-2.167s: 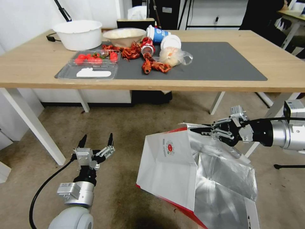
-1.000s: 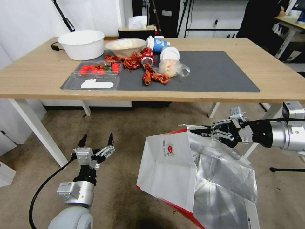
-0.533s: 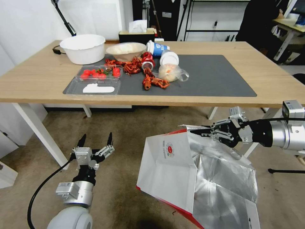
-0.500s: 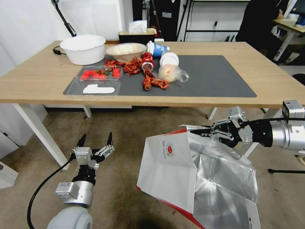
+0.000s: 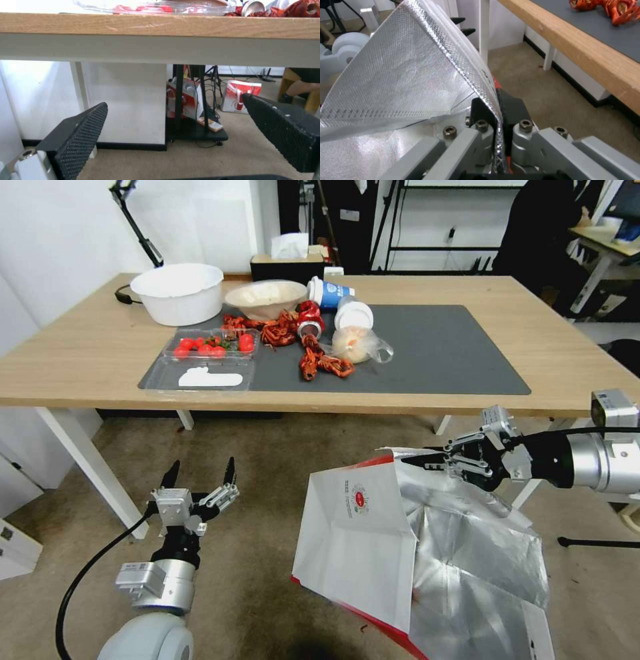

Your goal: Pick up the food delivery bag from the floor and place it on the table.

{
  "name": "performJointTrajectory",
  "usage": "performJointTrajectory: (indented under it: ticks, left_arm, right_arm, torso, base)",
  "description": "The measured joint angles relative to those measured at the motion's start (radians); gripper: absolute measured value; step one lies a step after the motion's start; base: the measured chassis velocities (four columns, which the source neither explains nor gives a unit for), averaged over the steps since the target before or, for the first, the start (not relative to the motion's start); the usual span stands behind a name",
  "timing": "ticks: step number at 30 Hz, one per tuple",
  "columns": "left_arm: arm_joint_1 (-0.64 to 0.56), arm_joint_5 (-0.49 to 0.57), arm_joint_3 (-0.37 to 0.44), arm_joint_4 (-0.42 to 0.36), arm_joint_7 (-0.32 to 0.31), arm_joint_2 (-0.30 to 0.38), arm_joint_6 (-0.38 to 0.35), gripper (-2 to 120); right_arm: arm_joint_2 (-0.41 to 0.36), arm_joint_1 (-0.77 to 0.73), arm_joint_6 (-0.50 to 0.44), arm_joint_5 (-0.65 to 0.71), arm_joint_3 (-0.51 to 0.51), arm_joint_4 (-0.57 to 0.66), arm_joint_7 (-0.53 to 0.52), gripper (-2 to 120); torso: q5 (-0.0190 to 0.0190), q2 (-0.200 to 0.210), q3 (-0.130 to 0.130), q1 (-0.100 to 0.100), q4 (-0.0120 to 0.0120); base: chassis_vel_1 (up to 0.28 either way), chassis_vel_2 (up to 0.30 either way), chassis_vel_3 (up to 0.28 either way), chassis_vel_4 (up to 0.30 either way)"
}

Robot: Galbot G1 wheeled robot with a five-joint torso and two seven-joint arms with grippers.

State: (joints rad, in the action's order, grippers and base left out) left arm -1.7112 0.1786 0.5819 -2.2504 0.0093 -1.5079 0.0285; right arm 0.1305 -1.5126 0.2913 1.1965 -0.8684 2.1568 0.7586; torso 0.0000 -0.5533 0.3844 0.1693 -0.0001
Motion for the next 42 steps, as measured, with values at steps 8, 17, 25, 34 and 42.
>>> performJointTrajectory:
  ticks: [8, 17, 25, 34, 42]
  left_arm:
    - [0.002, 0.001, 0.000, 0.004, 0.000, -0.001, 0.000, 100]
    - [0.003, 0.001, 0.000, 0.006, 0.000, 0.001, -0.001, 100]
    - [0.004, 0.001, -0.001, 0.007, 0.000, 0.000, -0.001, 100]
    - [0.002, 0.001, -0.001, 0.007, 0.000, 0.003, -0.001, 100]
    - [0.003, 0.000, -0.004, 0.007, 0.001, 0.004, -0.003, 100]
  right_arm:
    - [-0.001, -0.001, 0.000, -0.001, 0.000, -0.001, 0.001, 0]
    - [0.000, -0.003, 0.000, -0.002, 0.000, -0.001, 0.001, 0]
    - [0.005, -0.003, -0.001, -0.003, 0.001, -0.001, 0.001, 0]
    - [0.012, -0.004, -0.003, -0.008, 0.006, -0.002, -0.001, 0]
    - [0.025, -0.008, -0.004, -0.014, 0.008, -0.002, 0.001, 0]
  torso:
    - [0.0000, -0.036, 0.022, 0.013, 0.0000]
    - [0.0000, -0.072, 0.044, 0.027, 0.0000]
    - [0.0000, -0.104, 0.063, 0.041, 0.0000]
    - [0.0000, -0.144, 0.087, 0.057, 0.0000]
    - [0.0000, -0.179, 0.107, 0.071, 0.0000]
  base:
    - [0.000, 0.000, 0.000, 0.000]
    - [0.000, 0.000, 0.000, 0.000]
    - [0.000, 0.000, 0.000, 0.000]
    - [0.000, 0.000, 0.000, 0.000]
    - [0.000, 0.000, 0.000, 0.000]
